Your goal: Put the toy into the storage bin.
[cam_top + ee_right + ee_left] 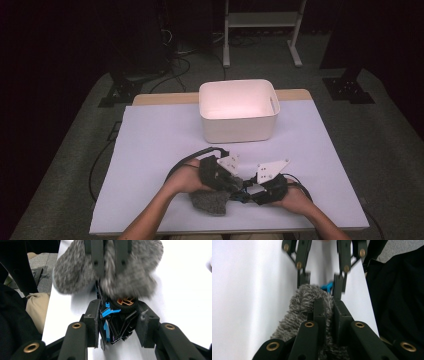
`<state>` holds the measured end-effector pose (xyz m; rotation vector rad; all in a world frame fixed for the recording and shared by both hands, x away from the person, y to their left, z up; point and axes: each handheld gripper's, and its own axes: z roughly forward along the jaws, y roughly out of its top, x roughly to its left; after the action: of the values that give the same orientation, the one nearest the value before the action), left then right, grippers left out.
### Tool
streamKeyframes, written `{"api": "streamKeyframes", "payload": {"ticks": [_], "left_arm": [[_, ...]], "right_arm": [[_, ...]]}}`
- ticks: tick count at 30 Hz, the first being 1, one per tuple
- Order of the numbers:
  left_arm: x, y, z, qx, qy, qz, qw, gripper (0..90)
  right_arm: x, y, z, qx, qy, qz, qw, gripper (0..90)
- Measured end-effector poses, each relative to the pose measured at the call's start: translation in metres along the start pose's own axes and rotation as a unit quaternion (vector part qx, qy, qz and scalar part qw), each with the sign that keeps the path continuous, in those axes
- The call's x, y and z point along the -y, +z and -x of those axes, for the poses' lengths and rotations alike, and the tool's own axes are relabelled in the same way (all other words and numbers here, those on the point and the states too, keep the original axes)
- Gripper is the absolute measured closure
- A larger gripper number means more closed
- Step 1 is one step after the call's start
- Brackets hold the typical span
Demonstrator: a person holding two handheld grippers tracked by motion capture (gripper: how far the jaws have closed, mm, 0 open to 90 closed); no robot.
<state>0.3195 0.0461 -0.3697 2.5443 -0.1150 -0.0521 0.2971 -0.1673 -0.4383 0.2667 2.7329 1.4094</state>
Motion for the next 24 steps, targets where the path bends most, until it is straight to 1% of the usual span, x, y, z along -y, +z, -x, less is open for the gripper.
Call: {"api": "streamKeyframes", "payload": {"ticks": [1,4,6,9,12,16,19,21,22,24], "left_arm": [[0.005,-0.003,0.000,-0.007,-0.007,0.000,1.0000,82.4],[0.020,-0.014,0.002,-0.015,-0.021,0.001,0.9997,82.4],[0.027,-0.020,0.003,-0.020,-0.026,0.005,0.9994,82.4],[0.036,-0.027,0.004,-0.029,-0.034,0.002,0.9990,82.4],[0.046,-0.033,0.004,-0.035,-0.043,0.009,0.9984,82.3],[0.056,-0.041,0.005,-0.046,-0.053,0.011,0.9975,82.1],[0.061,-0.047,0.006,-0.057,-0.057,0.003,0.9968,82.1],[0.066,-0.051,0.008,-0.060,-0.063,0.004,0.9962,82.1],[0.068,-0.052,0.008,-0.059,-0.063,0.002,0.9963,82.1],[0.071,-0.053,0.010,-0.058,-0.068,0.006,0.9960,82.1]], "right_arm": [[0.000,0.000,0.000,0.000,0.000,-0.001,1.0000,58.3],[0.000,0.000,0.000,0.000,0.000,0.000,1.0000,58.3],[0.000,0.000,0.000,0.000,-0.001,-0.001,1.0000,58.3],[0.000,0.000,0.000,0.000,0.000,0.000,1.0000,58.3],[0.000,0.000,0.000,0.000,-0.001,-0.001,1.0000,58.3],[0.000,0.000,0.001,0.000,-0.001,0.001,1.0000,58.3],[0.000,0.000,0.001,-0.001,-0.001,0.001,1.0000,58.3],[0.000,0.000,0.001,-0.001,0.000,0.002,1.0000,58.3],[0.000,0.000,0.001,-0.001,0.001,0.001,1.0000,58.3],[0.000,0.000,0.001,-0.001,0.002,0.001,1.0000,58.4]]}}
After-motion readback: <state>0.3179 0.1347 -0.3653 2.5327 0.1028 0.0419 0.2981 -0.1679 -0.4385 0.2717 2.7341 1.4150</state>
